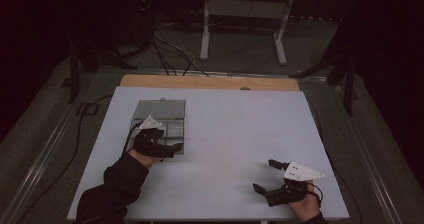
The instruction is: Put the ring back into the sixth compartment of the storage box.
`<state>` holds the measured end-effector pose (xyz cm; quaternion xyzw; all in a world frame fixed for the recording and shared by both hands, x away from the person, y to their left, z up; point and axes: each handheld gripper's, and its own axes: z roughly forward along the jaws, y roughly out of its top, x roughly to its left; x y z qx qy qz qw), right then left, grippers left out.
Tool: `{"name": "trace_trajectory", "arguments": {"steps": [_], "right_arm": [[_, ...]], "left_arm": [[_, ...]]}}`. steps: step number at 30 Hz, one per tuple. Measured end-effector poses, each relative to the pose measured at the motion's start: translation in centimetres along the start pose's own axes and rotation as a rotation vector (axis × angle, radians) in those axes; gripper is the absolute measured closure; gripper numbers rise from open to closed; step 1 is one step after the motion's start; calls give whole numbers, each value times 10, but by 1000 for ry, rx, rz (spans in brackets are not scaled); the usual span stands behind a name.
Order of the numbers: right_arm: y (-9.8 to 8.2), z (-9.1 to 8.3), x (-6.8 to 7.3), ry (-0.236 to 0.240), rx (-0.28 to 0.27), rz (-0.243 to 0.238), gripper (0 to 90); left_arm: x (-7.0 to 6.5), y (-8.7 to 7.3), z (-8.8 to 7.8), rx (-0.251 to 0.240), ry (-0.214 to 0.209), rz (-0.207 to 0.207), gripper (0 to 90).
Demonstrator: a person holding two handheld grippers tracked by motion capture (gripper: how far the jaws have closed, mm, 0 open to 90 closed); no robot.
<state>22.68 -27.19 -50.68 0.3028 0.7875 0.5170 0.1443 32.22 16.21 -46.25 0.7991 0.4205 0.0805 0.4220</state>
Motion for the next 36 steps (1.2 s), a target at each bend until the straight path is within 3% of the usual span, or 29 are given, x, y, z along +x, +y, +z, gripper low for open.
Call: {"name": "trace_trajectory", "arguments": {"steps": [16, 21, 23, 30, 34, 36], "right_arm": [[0, 1, 0, 1, 2, 4, 0], [0, 1, 0, 1, -2, 3, 0], [0, 1, 0, 1, 3, 3, 0], [0, 1, 1, -1, 3, 6, 0], [0, 2, 1, 1, 5, 1, 0], [0, 2, 1, 1, 4, 2, 0]], "left_arm": [[4, -14, -31, -45, -56, 27, 6], [3, -27, -35, -61, -93, 55, 6], [3, -33, -36, -64, -121, 47, 7], [1, -55, -34, -55, -108, 89, 7], [0, -73, -33, -61, -126, 107, 7], [-1, -79, -33, -41, -129, 122, 7]]}}
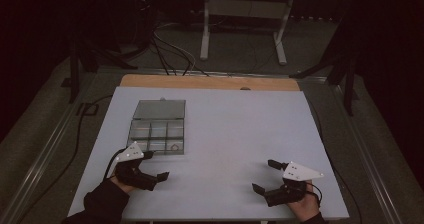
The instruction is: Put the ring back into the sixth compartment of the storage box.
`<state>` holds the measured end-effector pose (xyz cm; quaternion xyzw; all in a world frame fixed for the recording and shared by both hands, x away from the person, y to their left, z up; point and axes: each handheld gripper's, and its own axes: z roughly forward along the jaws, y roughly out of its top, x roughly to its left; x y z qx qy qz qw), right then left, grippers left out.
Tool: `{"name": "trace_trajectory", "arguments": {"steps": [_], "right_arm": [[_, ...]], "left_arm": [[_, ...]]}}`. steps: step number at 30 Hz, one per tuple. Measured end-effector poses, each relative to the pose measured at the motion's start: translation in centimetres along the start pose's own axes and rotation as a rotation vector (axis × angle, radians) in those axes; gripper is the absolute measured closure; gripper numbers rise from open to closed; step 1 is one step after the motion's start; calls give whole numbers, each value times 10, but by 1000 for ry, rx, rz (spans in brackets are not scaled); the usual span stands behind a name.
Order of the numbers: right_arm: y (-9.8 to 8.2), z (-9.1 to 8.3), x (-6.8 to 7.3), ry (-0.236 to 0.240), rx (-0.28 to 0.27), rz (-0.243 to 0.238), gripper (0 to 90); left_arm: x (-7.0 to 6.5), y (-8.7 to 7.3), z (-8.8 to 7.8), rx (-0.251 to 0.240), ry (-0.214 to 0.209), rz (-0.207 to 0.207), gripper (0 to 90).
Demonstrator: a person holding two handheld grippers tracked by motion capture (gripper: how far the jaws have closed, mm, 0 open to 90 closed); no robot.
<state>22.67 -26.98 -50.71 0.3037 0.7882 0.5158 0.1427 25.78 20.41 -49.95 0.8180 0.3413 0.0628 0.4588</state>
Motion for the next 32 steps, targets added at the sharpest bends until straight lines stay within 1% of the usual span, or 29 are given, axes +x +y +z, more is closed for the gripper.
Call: {"name": "trace_trajectory", "arguments": {"steps": [3, 5, 7, 10, 11, 13, 14, 15, 16, 17, 19, 20, 22, 23, 24, 27, 32], "right_arm": [[0, 0, -1, 0, 0, 2, 0], [0, 0, 0, 1, -1, 3, 0], [0, 0, 0, 1, -1, -2, 0], [0, 0, 0, 1, 0, 3, 0], [0, 0, 0, 0, 0, 1, 0], [0, 0, 0, 1, 0, -1, 0], [0, 0, 0, 1, 2, 1, 0], [0, 0, 0, 3, 2, 3, 0], [0, 0, 0, 3, 2, 2, 0], [0, 0, 0, 3, 3, -2, 0], [0, 0, 1, 4, 4, -5, 0], [0, 0, 1, 4, 4, -5, 0], [0, 0, 0, 6, 1, 0, 0], [0, 0, 0, 5, 1, -3, 0], [0, 0, 0, 6, 1, -4, 0], [0, 0, 0, 8, -1, -3, 0], [0, 0, 0, 7, 2, -5, 0]], "left_arm": [[-3, -7, -2, 13, -2, 5, 7], [-4, -11, -4, 13, 5, 3, 7], [-4, -15, -6, 21, 10, 10, 7], [-4, -19, -8, 21, 18, 11, 7], [-5, -22, -11, 19, 19, 14, 7], [-6, -24, -13, 26, 35, 25, 7], [-6, -26, -14, 28, 56, 33, 7], [-5, -28, -15, 24, 77, 35, 7], [-4, -29, -16, 26, 84, 26, 8], [-3, -30, -17, 23, 83, 19, 8], [-2, -32, -19, 19, 65, 15, 8], [-2, -32, -19, 19, 65, 15, 8], [-3, -33, -16, 28, 47, 21, 8], [-3, -33, -16, 28, 47, 21, 8], [-3, -33, -15, 30, 32, 15, 8], [-2, -33, -13, 40, 35, 19, 8], [-4, -33, -15, 29, 37, 27, 8]]}}
